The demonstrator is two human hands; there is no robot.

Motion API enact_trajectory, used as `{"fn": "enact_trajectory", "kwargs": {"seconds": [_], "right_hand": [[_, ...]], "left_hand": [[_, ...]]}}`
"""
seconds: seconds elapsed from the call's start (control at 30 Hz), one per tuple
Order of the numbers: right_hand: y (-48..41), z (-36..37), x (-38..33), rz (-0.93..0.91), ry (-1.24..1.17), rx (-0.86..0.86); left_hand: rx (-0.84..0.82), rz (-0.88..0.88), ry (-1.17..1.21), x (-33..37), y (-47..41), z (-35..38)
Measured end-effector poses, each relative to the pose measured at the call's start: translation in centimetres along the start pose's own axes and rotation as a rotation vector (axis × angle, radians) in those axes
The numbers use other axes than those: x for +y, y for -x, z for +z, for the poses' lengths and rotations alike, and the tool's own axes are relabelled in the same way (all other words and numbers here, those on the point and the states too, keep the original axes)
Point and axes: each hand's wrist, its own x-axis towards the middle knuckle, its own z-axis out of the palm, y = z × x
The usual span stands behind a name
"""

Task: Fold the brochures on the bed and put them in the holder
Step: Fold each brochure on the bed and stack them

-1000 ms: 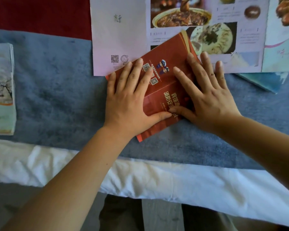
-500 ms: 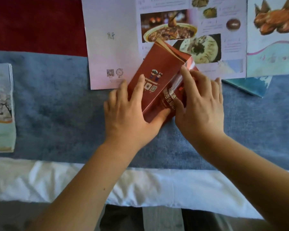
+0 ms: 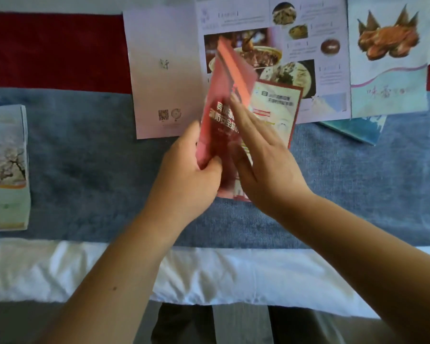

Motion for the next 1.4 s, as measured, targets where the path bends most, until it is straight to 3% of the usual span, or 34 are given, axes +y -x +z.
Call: {"fn": "enact_trajectory", "kwargs": {"seconds": [0.13, 0.27, 0.37, 0.53, 0.73, 0.93, 1.17, 1.3, 1.4], "right_hand": [[-0.5, 0.1, -1.0, -0.005, 0.078, -0.004], [-0.1, 0.7, -0.2, 0.259, 0.213, -0.036], [0.4, 1.1, 0.7, 0.364, 0.193, -0.042], [1.5, 1.9, 1.4, 0.435, 0.337, -0.073], [2.0, 2.1, 2.0, 0.534, 0.389, -0.107], [2.4, 1.8, 1.4, 0.415, 0.179, -0.015], [2.0, 0.2, -0.3, 0.131, -0.013, 0.219], [1.1, 0.1, -2.3, 0.07, -0.141, 0.151], [0.4, 1.1, -3.9, 0.028, -0.004, -0.003]], "left_hand": [[0.093, -0.027, 0.118, -0.2, 0.2, 0.4], [0.098, -0.037, -0.021, -1.8, 0.7, 0.9], [0.125, 0.016, -0.208, -1.7, 1.0, 1.1], [0.123, 0.04, -0.734, -2.9, 1.3, 1.9], [-0.024, 0.078, -0.851, -4.8, 0.7, 3.6], [0.033, 0.115, -0.683, -4.5, 0.9, 3.6], [0.136, 0.043, -0.017, -3.7, 1.6, 2.1], [0.207, 0.079, 0.121, -3.7, 2.4, 0.8], [0.268, 0.075, 0.183, -3.7, 2.8, -0.2]]}}
